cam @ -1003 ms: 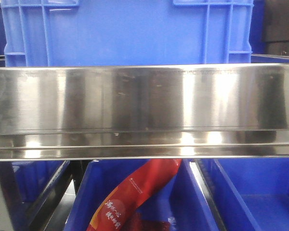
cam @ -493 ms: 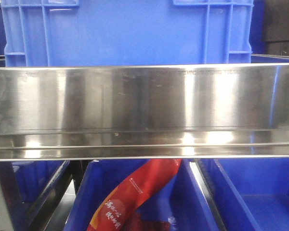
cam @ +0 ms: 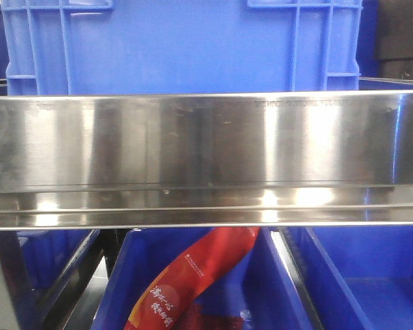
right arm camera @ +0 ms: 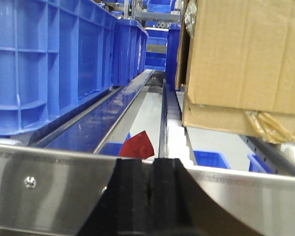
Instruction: Grab block from conveyor and place in blue bin
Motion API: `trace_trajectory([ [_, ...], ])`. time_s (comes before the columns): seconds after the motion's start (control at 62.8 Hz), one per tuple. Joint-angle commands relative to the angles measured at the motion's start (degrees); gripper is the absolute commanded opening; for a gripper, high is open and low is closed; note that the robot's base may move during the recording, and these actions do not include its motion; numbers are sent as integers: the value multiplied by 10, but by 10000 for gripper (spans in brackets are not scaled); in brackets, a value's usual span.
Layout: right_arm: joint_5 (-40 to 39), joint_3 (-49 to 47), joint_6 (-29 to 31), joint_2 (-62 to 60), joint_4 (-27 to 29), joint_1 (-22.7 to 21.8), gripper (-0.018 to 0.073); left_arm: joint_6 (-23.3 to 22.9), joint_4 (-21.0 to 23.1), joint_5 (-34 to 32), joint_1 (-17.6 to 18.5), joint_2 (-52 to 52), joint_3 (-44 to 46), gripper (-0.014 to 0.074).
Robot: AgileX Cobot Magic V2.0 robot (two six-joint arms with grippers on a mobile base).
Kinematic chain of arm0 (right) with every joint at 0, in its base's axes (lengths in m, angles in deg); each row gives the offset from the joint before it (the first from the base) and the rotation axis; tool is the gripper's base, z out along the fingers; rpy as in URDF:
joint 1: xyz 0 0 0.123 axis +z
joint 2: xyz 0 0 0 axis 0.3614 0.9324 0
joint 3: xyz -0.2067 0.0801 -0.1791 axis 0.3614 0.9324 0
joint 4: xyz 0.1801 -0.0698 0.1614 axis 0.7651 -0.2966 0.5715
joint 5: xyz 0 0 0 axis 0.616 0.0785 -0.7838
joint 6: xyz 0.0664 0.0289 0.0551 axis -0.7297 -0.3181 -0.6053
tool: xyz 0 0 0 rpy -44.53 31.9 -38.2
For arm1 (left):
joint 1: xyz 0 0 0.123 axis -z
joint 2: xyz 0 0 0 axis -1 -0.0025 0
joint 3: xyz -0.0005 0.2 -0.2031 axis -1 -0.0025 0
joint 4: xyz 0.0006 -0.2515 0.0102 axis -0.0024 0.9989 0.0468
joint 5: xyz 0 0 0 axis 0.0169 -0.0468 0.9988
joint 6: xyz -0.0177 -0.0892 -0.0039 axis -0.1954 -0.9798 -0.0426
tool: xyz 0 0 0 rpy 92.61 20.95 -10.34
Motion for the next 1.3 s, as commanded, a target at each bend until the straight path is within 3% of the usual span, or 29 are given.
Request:
trace_trajectory([
  [0.0,-22,1,5,-4,-4,-3,-162,-4,2,-14,2,3,1,-111],
  [0.827,-22,1,5,-4,-4,-3,-162,-4,-7,-12,0,16,-3,-111],
  [0.987,-23,1,5,-4,-4,-3,-162,-4,-45,-58,-50,66,-49,-111],
  [1.13,-23,1,5,-4,-4,-3,-162,-4,-131,-58,-130,138,-131,-111],
  [1.241,-23,1,5,-4,-4,-3,-162,-5,-131,-51,-186,202,-191,-111],
  [1.289,-23,1,5,-4,-4,-3,-162,-26,-135,-47,-210,226,-216,-111],
])
